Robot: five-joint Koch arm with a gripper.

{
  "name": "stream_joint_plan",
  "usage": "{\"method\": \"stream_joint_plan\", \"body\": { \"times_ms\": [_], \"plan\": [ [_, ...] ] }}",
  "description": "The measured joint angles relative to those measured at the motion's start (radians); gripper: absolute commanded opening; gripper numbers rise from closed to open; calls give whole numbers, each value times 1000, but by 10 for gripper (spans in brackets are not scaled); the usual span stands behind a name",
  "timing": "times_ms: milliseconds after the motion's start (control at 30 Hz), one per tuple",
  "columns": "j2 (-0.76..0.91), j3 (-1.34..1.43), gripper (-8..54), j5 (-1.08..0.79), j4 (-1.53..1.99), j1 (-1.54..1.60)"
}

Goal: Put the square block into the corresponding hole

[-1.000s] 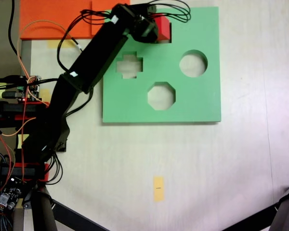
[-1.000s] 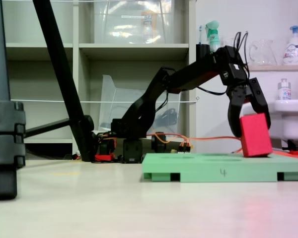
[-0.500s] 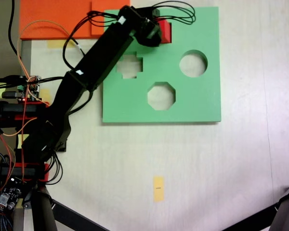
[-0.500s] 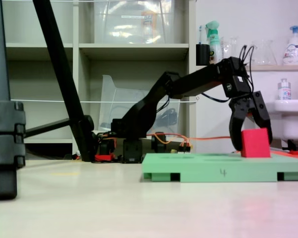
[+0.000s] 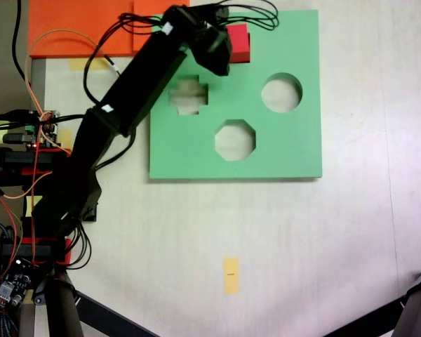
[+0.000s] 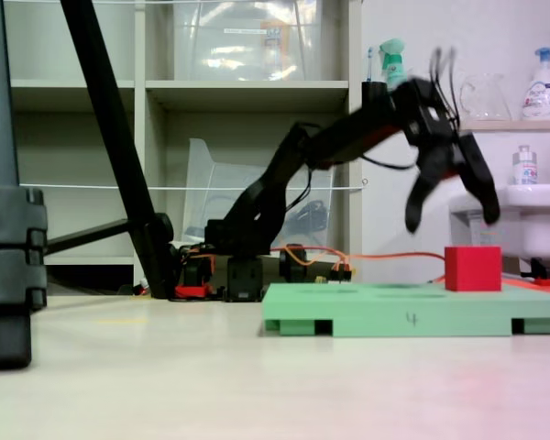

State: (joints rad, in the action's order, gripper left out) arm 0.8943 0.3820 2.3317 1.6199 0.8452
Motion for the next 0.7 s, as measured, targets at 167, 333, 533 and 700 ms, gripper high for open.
{"method": "stream_joint_plan", "body": {
  "times_ms": [167, 333, 533, 700],
  "plan": [
    [282, -2, 519, -345, 143, -60],
    [523, 52, 489, -1045, 175, -198],
    [704, 290, 491, -1703, 163, -486],
    [1005, 1017, 488, -2266, -146, -693]
  ]
}}
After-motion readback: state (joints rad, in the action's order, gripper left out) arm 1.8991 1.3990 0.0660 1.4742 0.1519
